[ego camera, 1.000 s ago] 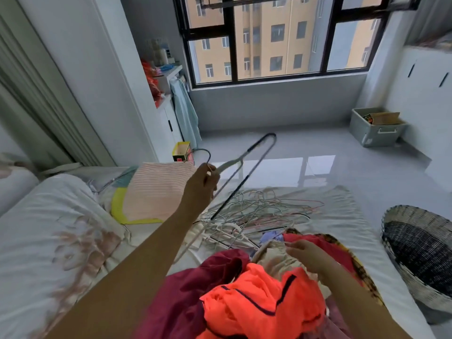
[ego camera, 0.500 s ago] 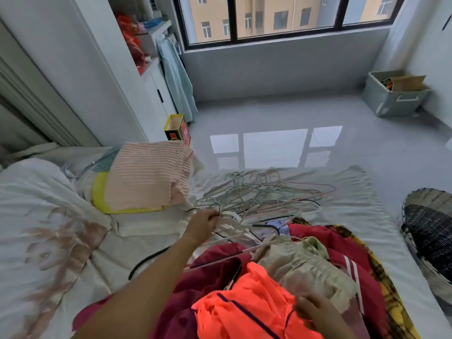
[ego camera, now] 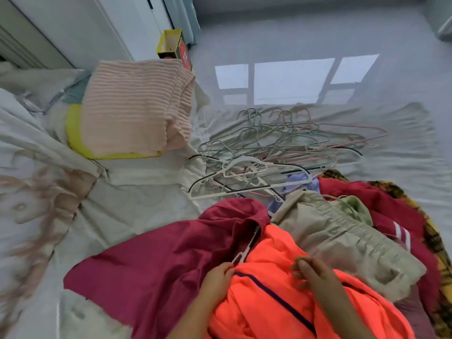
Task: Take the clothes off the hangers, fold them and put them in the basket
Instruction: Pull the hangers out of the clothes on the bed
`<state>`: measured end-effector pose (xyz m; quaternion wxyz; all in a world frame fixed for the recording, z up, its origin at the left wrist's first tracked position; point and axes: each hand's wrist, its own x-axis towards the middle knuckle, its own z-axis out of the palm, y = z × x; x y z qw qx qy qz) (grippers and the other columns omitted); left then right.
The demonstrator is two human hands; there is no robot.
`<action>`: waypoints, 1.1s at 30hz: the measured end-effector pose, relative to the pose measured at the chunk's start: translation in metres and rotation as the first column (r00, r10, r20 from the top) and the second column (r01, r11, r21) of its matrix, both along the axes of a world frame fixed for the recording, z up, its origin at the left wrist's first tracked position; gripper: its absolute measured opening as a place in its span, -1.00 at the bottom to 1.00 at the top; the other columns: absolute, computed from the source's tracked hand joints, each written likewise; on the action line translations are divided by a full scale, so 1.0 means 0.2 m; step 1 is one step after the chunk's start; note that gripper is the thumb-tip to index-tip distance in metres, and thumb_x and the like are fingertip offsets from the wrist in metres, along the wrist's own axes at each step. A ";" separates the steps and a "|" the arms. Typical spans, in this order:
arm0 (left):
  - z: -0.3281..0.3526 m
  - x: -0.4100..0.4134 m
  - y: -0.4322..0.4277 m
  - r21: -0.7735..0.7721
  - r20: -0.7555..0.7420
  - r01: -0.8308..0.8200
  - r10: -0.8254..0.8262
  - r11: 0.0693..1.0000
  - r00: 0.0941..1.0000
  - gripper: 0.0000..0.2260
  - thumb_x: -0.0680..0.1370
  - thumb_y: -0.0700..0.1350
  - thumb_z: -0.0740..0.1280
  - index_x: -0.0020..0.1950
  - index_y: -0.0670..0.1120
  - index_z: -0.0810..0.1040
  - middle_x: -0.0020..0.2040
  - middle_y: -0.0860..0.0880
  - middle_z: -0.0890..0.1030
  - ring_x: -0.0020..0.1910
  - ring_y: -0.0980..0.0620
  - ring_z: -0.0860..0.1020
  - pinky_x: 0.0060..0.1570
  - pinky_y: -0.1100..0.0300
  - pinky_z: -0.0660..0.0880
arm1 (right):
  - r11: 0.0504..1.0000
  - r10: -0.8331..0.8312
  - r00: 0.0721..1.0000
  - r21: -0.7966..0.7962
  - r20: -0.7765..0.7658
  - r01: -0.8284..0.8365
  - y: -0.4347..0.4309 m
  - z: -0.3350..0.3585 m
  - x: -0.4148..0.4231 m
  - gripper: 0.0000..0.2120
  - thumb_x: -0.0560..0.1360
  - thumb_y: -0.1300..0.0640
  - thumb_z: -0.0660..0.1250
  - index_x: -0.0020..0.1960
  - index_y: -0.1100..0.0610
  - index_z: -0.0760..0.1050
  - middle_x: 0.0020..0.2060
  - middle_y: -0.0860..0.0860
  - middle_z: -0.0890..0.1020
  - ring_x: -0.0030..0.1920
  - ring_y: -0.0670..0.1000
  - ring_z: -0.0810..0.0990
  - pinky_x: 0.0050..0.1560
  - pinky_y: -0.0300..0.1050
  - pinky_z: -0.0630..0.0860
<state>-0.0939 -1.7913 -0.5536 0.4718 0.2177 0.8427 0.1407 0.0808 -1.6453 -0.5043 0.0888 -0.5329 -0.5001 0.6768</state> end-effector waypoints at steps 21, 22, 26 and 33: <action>0.36 0.17 -0.32 0.175 -0.015 0.015 -0.013 0.984 1.000 -0.67 0.54 0.16 0.08 0.17 0.15 0.53 -0.11 0.08 0.64 -0.08 0.04 0.57 -0.01 0.19 0.45 | 0.748 0.567 0.747 0.163 0.349 -0.644 -0.26 -0.20 -0.46 -0.73 0.58 0.28 0.13 0.24 0.27 0.46 0.09 0.08 0.56 0.10 0.03 0.51 0.07 -0.21 0.34; 0.29 0.12 -0.32 0.222 -0.110 0.011 0.014 0.975 0.994 -0.56 0.48 0.19 0.04 0.17 0.06 0.54 0.01 0.01 0.63 0.02 0.01 0.57 0.04 0.19 0.41 | 0.773 0.539 0.765 0.152 0.353 -0.615 -0.27 -0.22 -0.42 -0.74 0.57 0.30 0.14 0.22 0.28 0.48 0.08 0.10 0.57 0.08 0.03 0.50 0.09 -0.20 0.35; 0.11 0.08 -0.22 0.043 -0.064 0.294 -0.291 0.955 0.955 -0.74 0.51 -0.11 0.24 0.18 -0.11 0.44 0.17 -0.08 0.52 0.20 -0.09 0.47 0.15 0.11 0.32 | 0.867 0.458 0.870 0.123 0.183 -0.483 -0.31 -0.19 -0.27 -0.78 0.55 0.34 0.18 0.07 0.11 0.50 -0.02 0.07 0.61 0.01 0.02 0.53 0.17 -0.09 0.42; 0.07 0.02 -0.25 -0.102 0.015 0.255 -0.255 0.962 0.967 -0.70 0.41 0.04 0.41 -0.01 0.04 0.34 -0.01 0.07 0.52 0.14 0.00 0.51 0.11 0.10 0.26 | 0.365 0.894 0.399 0.183 0.205 -0.913 -0.49 0.02 -0.04 -0.80 0.41 -0.09 0.41 0.02 -0.26 0.51 -0.18 -0.27 0.40 -0.16 -0.30 0.42 0.00 -0.36 0.33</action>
